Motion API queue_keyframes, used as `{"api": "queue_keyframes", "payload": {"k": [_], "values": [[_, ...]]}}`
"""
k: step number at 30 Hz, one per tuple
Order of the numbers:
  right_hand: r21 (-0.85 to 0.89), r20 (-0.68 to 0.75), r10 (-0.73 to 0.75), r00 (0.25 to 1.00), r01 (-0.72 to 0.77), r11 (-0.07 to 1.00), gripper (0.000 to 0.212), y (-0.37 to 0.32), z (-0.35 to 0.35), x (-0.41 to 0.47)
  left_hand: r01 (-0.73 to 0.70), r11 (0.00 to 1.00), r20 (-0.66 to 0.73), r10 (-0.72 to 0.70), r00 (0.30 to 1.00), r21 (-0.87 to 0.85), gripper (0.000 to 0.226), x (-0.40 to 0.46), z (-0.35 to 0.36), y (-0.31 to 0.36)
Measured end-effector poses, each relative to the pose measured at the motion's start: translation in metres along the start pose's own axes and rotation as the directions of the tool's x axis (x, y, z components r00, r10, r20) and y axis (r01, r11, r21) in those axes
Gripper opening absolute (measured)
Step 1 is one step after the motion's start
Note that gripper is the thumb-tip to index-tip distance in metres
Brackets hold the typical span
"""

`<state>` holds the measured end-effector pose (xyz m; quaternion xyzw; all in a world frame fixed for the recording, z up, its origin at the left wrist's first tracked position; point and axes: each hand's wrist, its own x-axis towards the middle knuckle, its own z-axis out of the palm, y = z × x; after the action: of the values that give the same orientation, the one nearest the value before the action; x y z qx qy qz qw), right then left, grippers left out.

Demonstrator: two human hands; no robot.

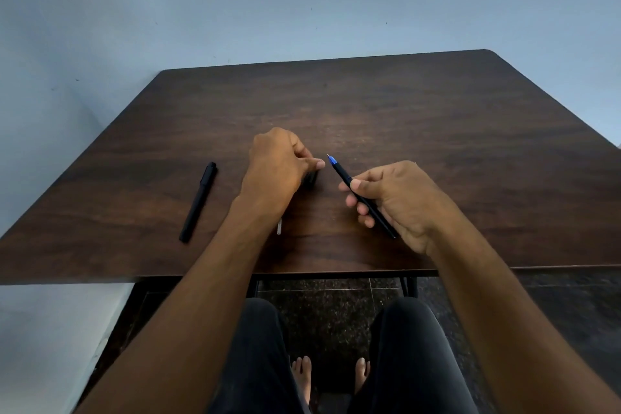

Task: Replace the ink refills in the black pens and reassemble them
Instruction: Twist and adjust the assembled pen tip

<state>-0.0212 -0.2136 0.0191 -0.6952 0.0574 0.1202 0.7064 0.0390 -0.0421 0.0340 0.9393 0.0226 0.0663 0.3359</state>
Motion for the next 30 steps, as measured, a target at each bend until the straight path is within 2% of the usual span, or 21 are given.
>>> {"api": "queue_keyframes", "payload": {"k": [2,4,5,7,9,13,17,20,23,27,30], "values": [[0.014,0.016,-0.028,0.999,0.028,0.999,0.021,0.000,0.001,0.001,-0.082,0.986,-0.078,0.071,0.994,-0.144,0.014,-0.008,-0.003,-0.003],[0.046,0.035,-0.060,0.998,0.059,0.997,0.020,-0.001,0.001,0.002,-0.093,0.943,-0.076,0.073,0.994,-0.321,0.014,-0.018,-0.007,-0.004],[0.065,0.049,-0.079,0.996,0.076,0.995,0.020,-0.001,0.003,0.003,-0.053,0.897,-0.024,0.047,0.999,-0.439,0.017,-0.022,-0.010,-0.004],[0.101,0.082,-0.114,0.990,0.105,0.989,0.020,-0.003,0.007,0.005,0.108,0.745,0.164,0.002,0.986,-0.658,0.024,-0.033,-0.015,-0.005],[0.134,0.135,-0.136,0.982,0.118,0.984,0.021,-0.004,0.012,0.006,0.234,0.608,0.316,0.031,0.948,-0.759,0.024,-0.041,-0.018,-0.008],[0.140,0.216,-0.149,0.965,0.121,0.983,0.023,-0.007,0.022,0.004,0.281,0.481,0.359,0.075,0.930,-0.831,0.024,-0.046,-0.020,-0.017],[0.084,0.245,-0.111,0.963,0.093,0.992,0.025,-0.006,0.023,0.005,0.320,0.421,0.375,0.053,0.926,-0.849,0.021,-0.048,-0.022,-0.020],[0.090,0.222,-0.140,0.965,0.122,0.988,0.026,-0.003,0.024,0.007,0.305,0.407,0.350,0.039,0.936,-0.861,0.020,-0.049,-0.021,-0.019],[0.113,0.197,-0.196,0.961,0.176,0.978,0.025,-0.001,0.026,0.008,0.277,0.437,0.306,-0.006,0.952,-0.856,0.018,-0.048,-0.019,-0.018],[0.060,0.179,-0.225,0.958,0.218,0.974,0.024,-0.001,0.026,0.008,0.231,0.492,0.228,-0.066,0.971,-0.839,0.018,-0.047,-0.018,-0.016],[0.010,0.176,-0.249,0.952,0.252,0.968,0.024,-0.004,0.027,0.008,0.216,0.495,0.185,-0.112,0.976,-0.842,0.034,-0.047,-0.018,-0.017]]}}
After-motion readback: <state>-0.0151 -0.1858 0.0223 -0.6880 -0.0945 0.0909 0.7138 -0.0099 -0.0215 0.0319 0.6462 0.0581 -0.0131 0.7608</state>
